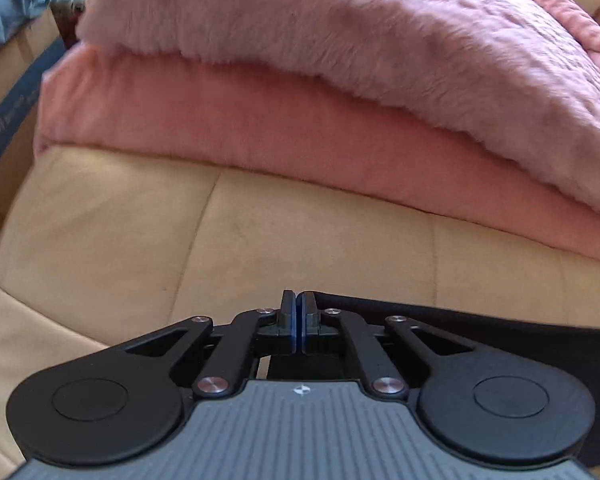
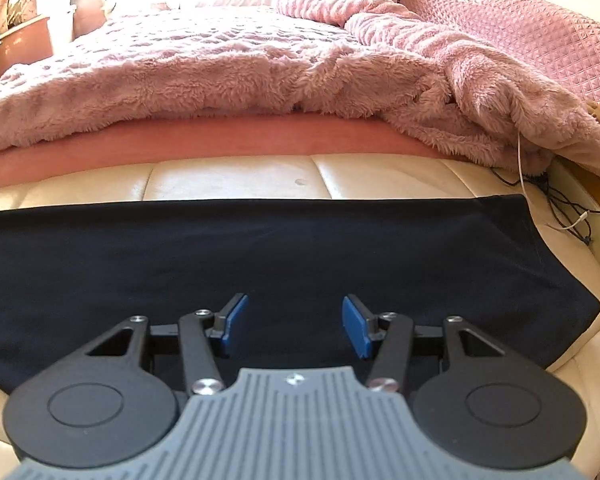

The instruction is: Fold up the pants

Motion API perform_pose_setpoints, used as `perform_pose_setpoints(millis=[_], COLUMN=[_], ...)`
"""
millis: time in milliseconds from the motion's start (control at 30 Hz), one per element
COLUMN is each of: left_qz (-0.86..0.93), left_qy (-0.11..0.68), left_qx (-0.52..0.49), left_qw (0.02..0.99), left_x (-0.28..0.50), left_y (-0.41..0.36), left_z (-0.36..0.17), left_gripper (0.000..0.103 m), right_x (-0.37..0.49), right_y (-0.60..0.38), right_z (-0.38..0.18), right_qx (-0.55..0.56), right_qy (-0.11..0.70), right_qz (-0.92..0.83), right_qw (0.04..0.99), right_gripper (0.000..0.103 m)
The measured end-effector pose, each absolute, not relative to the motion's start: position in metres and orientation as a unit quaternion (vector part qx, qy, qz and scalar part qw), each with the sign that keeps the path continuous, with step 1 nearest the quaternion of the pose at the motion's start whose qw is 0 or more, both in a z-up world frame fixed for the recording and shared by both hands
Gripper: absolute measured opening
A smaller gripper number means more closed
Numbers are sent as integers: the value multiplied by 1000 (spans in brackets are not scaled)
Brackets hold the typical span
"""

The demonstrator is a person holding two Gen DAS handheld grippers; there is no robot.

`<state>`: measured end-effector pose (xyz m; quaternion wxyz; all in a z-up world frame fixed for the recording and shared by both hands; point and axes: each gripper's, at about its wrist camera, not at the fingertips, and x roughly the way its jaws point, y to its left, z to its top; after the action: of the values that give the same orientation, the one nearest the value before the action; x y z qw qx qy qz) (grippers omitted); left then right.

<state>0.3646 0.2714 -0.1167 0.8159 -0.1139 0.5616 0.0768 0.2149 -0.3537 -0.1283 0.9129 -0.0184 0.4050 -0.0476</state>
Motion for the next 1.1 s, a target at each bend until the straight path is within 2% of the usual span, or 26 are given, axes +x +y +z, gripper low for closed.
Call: perform_pose_setpoints(millis=[100, 200, 267, 367, 433, 467, 700, 767, 800, 833, 1000, 1100], left_qz=[91, 99, 97, 86, 80, 79, 96, 111, 115, 119, 90, 30], left_qy=[559, 534, 515, 493, 476, 470, 440, 417, 410, 405, 385, 380], left_qx=[-114, -143, -168, -200, -230, -248, -362, -371, -370, -365, -292, -196], left_qw=[816, 827, 835, 842, 845, 844, 817, 822, 826, 830, 871, 903], left_x=[374, 364, 349, 320, 296, 285, 250, 248, 247, 248, 253, 262], left_y=[276, 290, 297, 301, 304, 306, 304, 300, 298, 294, 262, 219], left_z=[-132, -128, -117, -105, -104, -107, -137, -139, -138, -135, -106, -79], left_gripper=[3, 13, 15, 29, 44, 46, 47, 36, 13, 1, 0, 0], right_x=[219, 218, 215, 208, 201, 197, 173, 167, 165, 163, 156, 157], right_y=[-353, -350, -347, -345, -342, -342, -337, -337, -337, -337, -337, -337], right_z=[-132, -136, -137, -134, -131, -129, -122, -120, -119, -117, -114, -115], right_qx=[-25, -29, -29, -25, -24, -24, -31, -28, -28, -29, -38, -31], right_qy=[409, 415, 418, 421, 419, 418, 421, 421, 420, 418, 413, 414], right_qz=[-50, -48, -44, -38, -37, -36, -25, -29, -29, -29, -30, -30], right_qw=[911, 908, 907, 906, 907, 907, 906, 906, 907, 908, 910, 909], right_gripper=[49, 49, 49, 49, 49, 49, 49, 49, 49, 49, 49, 49])
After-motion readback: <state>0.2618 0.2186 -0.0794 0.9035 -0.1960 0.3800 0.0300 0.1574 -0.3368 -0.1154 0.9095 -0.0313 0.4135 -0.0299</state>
